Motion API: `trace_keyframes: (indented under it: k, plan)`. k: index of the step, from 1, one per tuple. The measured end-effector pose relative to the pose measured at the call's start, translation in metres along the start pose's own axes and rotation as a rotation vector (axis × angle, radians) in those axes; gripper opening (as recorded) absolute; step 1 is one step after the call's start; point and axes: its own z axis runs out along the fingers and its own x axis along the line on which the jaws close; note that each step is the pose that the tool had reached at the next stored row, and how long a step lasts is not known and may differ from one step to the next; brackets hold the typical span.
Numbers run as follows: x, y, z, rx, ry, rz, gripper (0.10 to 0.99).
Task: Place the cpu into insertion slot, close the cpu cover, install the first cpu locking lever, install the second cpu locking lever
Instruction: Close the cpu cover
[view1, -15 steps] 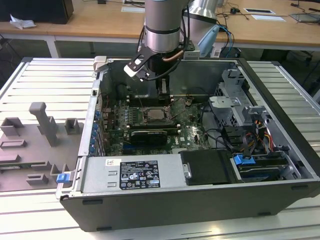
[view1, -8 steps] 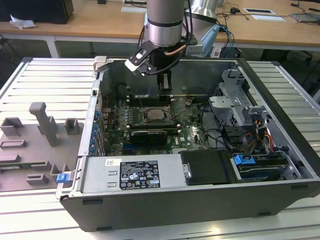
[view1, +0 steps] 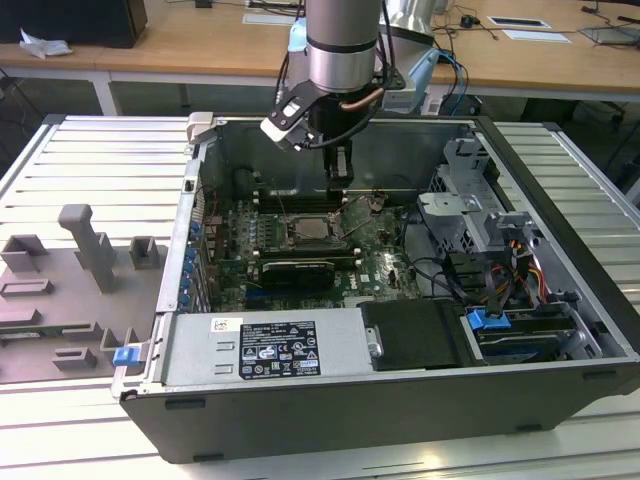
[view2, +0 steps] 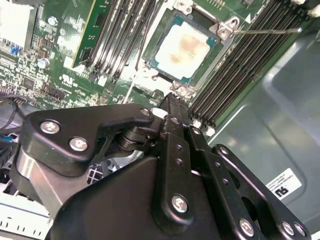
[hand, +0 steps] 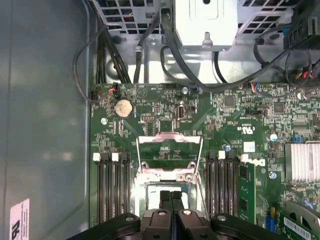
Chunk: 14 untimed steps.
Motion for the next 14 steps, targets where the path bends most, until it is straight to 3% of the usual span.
trace_keyframes:
  k: [3,7,14]
  plan:
    - [0.0001,0.0045,0.0005,0.0,0.0001,0.0,0.106]
    - [0.0002,0.0176,0.0023,0.0,0.0001,0.0,0.106]
    - [-0.0005,0.0341,0.0064,0.0,0.0014,-0.021,0.106]
